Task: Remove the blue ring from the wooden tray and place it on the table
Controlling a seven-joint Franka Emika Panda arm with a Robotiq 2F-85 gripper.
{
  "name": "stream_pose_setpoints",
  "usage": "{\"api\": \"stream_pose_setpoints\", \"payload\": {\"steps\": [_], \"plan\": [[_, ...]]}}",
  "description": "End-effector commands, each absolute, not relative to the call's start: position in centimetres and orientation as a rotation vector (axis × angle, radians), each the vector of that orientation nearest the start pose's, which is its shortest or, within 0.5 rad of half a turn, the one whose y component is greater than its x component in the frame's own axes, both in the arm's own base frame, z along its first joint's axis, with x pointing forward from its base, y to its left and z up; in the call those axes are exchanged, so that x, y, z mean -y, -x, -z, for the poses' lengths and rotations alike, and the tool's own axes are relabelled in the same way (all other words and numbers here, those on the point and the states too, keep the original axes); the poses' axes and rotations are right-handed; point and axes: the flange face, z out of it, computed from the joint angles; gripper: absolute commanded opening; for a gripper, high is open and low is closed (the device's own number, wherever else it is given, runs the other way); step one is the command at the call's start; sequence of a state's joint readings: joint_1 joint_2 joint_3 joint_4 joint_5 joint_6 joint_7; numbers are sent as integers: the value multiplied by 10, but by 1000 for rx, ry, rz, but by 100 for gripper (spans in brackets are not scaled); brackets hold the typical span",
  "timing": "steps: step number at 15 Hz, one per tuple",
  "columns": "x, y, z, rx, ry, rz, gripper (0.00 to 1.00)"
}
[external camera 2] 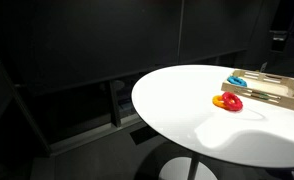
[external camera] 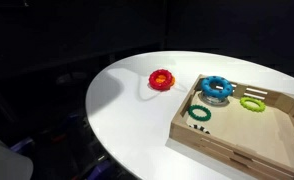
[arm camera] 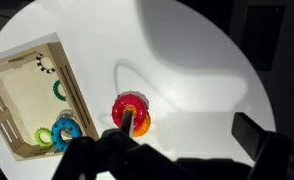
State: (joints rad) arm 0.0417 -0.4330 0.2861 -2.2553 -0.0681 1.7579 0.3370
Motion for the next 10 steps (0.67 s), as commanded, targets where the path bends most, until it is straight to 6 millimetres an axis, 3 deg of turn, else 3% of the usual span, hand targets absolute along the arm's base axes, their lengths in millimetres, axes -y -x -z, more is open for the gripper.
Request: {"api": "stream_pose_setpoints", "payload": {"steps": [1, 5, 10], "plan": [[-141, -395, -520, -40, 3343, -32, 100], [-141, -395, -520, -40, 3343, -32, 100], [-134, -405, -538, -90, 3306, 15, 100]]}}
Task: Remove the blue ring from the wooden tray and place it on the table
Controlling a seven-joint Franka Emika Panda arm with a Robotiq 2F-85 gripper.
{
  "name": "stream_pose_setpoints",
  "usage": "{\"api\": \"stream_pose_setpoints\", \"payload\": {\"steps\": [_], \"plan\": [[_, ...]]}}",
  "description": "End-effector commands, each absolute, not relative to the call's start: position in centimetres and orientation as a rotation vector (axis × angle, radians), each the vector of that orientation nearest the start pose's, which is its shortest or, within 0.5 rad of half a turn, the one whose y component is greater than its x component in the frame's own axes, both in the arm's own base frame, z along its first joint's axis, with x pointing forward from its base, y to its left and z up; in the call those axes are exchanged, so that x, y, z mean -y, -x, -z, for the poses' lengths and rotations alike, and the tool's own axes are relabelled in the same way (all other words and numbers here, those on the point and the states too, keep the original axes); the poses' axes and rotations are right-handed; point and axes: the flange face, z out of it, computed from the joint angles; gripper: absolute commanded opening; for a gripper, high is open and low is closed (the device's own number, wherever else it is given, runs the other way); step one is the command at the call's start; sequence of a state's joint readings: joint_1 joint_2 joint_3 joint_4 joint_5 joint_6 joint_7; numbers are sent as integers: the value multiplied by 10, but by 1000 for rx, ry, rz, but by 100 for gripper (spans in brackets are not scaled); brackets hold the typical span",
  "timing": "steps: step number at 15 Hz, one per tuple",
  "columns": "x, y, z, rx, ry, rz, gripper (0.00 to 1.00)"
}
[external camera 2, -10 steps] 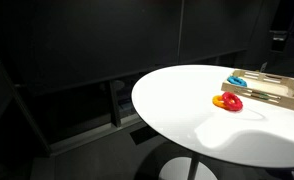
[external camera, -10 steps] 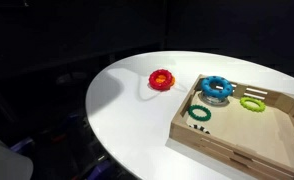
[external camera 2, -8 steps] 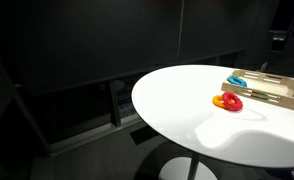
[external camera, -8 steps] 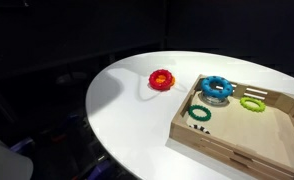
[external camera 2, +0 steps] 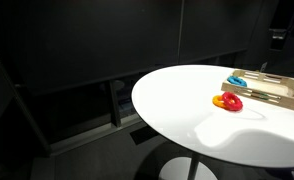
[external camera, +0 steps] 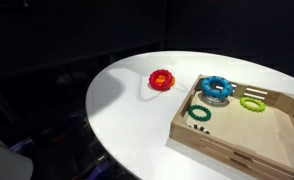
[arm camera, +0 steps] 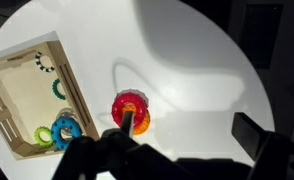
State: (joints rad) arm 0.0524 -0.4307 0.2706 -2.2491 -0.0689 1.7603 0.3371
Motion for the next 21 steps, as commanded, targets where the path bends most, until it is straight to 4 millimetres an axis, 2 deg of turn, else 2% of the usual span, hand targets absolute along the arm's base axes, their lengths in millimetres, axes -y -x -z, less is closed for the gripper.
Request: {"api": "stream_pose_setpoints", "payload": {"steps": [1, 5, 9, 14, 19, 21], "plan": [[-131, -409, -542, -110, 3299, 37, 100], [-115, -432, -560, -219, 3259, 98, 100], [-88, -459, -567, -384, 3226, 155, 100], [-40, -500, -555, -609, 3166, 147, 100], [7, -531, -535, -635, 3153, 48, 100], [24, -541, -529, -589, 3149, 35, 100]]}}
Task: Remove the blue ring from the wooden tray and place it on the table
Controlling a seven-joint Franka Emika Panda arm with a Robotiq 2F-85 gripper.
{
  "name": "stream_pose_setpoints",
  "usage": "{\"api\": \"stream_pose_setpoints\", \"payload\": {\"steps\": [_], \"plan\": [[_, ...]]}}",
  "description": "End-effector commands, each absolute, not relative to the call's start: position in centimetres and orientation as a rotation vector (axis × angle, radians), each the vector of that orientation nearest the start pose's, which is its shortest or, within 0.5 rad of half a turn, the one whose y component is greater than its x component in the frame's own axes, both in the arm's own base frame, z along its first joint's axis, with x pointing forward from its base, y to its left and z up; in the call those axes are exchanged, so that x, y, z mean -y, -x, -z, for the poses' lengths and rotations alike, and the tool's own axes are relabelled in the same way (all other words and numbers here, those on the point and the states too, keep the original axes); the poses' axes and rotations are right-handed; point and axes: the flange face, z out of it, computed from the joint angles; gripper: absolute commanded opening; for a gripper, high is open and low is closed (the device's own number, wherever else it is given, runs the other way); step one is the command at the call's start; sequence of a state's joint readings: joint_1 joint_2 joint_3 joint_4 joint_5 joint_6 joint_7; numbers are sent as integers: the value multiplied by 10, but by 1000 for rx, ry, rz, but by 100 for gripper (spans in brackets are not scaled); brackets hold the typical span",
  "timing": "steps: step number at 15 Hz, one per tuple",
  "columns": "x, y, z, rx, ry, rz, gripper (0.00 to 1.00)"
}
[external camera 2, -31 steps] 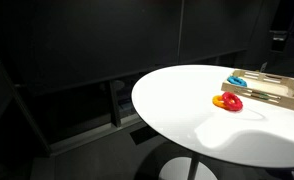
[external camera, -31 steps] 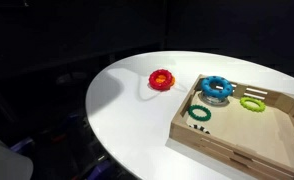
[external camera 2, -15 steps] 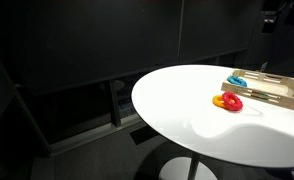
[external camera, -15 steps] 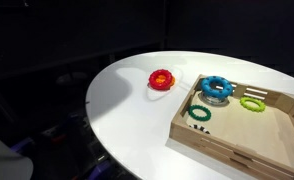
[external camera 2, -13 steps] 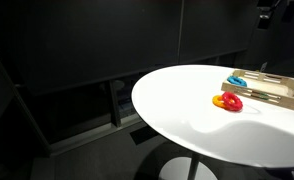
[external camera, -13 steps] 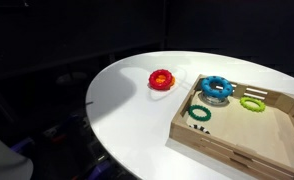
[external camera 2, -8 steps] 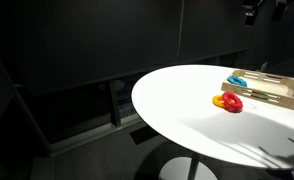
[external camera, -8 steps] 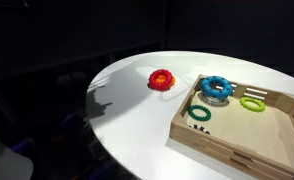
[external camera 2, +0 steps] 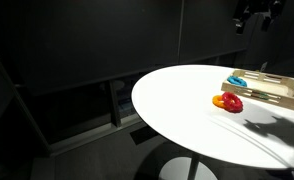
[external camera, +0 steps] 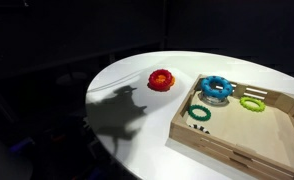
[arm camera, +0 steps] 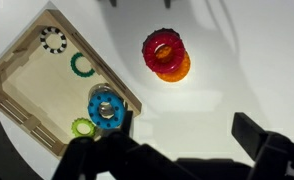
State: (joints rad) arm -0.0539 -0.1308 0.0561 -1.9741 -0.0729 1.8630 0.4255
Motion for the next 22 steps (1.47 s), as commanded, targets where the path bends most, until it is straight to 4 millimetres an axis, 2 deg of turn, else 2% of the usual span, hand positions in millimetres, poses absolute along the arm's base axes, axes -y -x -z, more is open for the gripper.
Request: {"api": "stream_pose_setpoints", "payload": {"steps": [1, 6, 7, 9, 15, 19, 22], "plan": [[33, -546, -525, -550, 3152, 30, 100], [69, -562, -514, -394, 3152, -5, 100], [59, -553, -509, -439, 3166, -8, 100], [67, -557, -507, -424, 3167, -12, 100], [67, -559, -508, -419, 3168, -6, 100], [88, -565, -510, -517, 3101, 33, 100], [112, -574, -502, -630, 3037, 87, 100]]}}
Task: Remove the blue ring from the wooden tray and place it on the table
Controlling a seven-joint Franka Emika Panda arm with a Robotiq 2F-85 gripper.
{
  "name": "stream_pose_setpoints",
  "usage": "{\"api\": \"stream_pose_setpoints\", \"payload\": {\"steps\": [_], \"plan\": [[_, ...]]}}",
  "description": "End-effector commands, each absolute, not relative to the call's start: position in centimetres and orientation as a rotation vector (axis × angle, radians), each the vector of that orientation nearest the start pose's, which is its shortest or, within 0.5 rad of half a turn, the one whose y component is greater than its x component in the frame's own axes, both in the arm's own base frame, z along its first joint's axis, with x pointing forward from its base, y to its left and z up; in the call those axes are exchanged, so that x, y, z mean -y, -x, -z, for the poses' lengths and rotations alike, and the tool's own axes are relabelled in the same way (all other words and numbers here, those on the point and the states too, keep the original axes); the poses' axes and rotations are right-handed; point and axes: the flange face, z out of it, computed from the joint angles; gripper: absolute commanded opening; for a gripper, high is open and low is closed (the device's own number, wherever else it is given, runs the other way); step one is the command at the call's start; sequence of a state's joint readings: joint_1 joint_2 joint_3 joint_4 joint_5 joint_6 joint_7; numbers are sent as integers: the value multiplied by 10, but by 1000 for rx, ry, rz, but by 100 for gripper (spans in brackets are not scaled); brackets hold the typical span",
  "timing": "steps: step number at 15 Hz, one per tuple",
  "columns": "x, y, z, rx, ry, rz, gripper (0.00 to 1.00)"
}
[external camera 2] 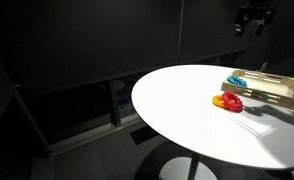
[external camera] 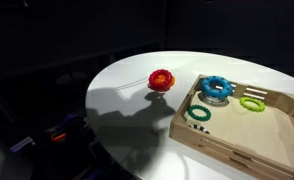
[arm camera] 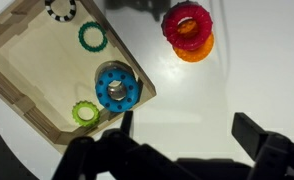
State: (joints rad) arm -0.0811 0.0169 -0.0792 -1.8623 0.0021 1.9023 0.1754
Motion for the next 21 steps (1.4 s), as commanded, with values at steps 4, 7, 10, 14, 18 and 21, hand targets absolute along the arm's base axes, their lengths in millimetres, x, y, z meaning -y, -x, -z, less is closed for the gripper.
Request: {"api": "stream_pose_setpoints", "payload": {"steps": [4, 7, 10, 14, 18, 21], "plan": [[147, -592, -475, -748, 2999, 121, 100], [167, -606, -451, -846, 3006, 118, 100], [176, -618, -425, -904, 3009, 90, 100], [182, -628, -394, -959, 3033, 36, 100], [194, -629, -373, -1000, 3064, -20, 100], [206, -625, -361, -1033, 3066, -69, 100]]}}
